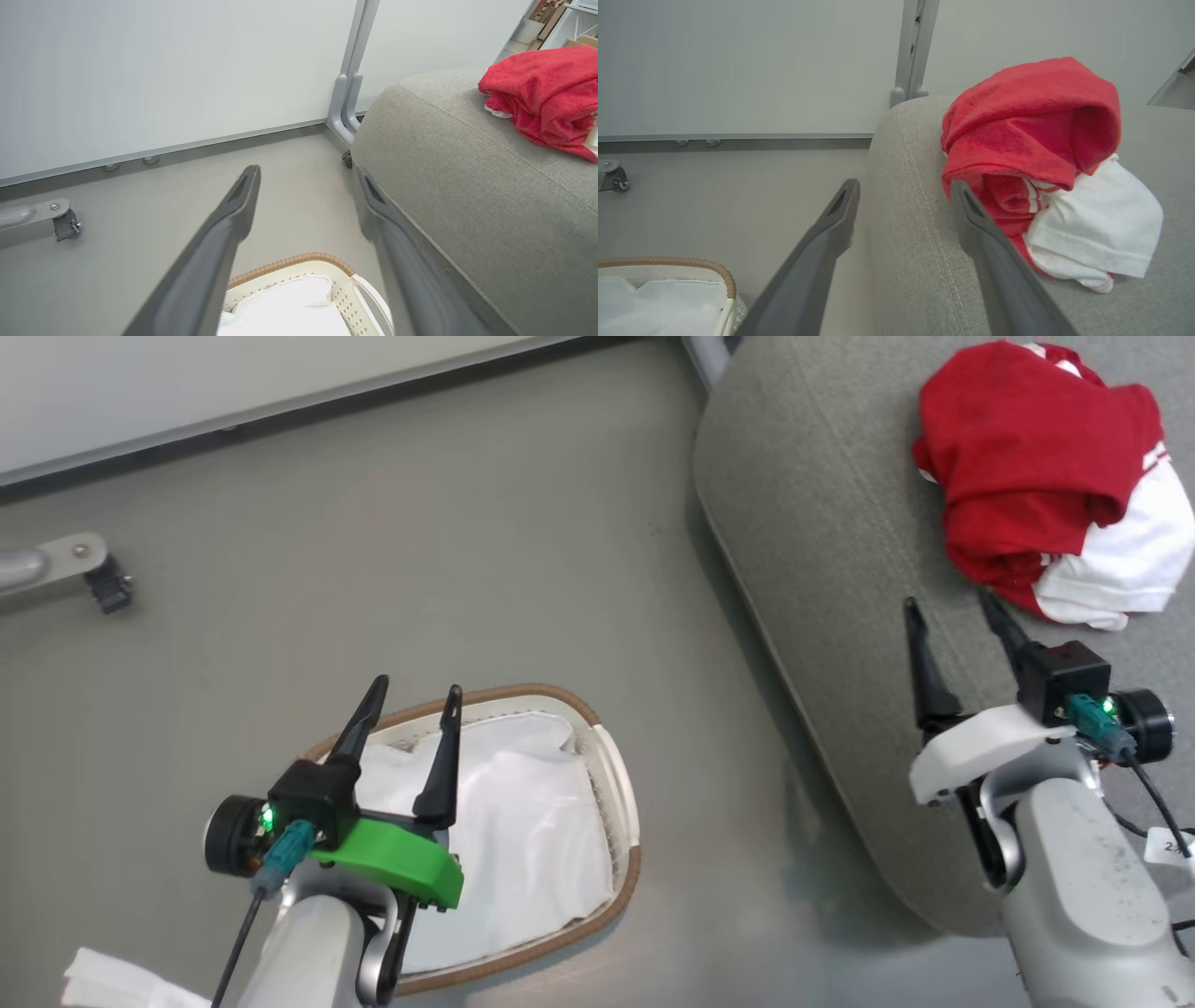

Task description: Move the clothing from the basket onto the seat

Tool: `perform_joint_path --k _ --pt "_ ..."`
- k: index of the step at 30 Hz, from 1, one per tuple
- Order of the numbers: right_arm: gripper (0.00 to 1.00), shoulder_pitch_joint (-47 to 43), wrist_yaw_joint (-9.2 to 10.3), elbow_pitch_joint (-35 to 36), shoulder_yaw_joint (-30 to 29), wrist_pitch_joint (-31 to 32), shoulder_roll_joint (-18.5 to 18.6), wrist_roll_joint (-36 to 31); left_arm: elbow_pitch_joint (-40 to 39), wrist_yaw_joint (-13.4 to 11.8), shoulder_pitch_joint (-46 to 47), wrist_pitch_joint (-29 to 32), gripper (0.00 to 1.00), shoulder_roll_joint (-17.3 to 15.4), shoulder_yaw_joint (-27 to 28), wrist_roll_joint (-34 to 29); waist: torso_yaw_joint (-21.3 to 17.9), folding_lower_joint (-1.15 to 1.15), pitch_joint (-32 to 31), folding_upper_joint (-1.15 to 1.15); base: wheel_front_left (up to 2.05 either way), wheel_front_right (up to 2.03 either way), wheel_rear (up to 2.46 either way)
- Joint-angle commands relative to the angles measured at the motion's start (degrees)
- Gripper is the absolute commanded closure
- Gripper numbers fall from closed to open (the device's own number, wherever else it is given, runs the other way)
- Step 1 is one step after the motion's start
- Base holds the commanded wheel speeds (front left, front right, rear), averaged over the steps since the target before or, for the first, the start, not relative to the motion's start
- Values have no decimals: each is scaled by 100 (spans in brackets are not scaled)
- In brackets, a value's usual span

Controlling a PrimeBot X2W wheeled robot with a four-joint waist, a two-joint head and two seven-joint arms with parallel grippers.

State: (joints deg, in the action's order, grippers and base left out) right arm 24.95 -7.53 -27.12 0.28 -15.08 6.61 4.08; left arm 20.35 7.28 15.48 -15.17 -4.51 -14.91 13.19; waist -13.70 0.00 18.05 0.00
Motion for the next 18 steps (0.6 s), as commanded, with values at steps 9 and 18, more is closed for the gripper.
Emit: perform_joint_path --k 9,18 --pt "0 -287 7 281 452 -13 -271 308 -103 -167 -442 5 0 126 798 -218 858 0 -530 0 0 0 0" --pt "0 -635 7 344 458 -13 -340 389 -61 -107 -807 4 0 155 1176 41 1180 0 -859 0 0 0 0"
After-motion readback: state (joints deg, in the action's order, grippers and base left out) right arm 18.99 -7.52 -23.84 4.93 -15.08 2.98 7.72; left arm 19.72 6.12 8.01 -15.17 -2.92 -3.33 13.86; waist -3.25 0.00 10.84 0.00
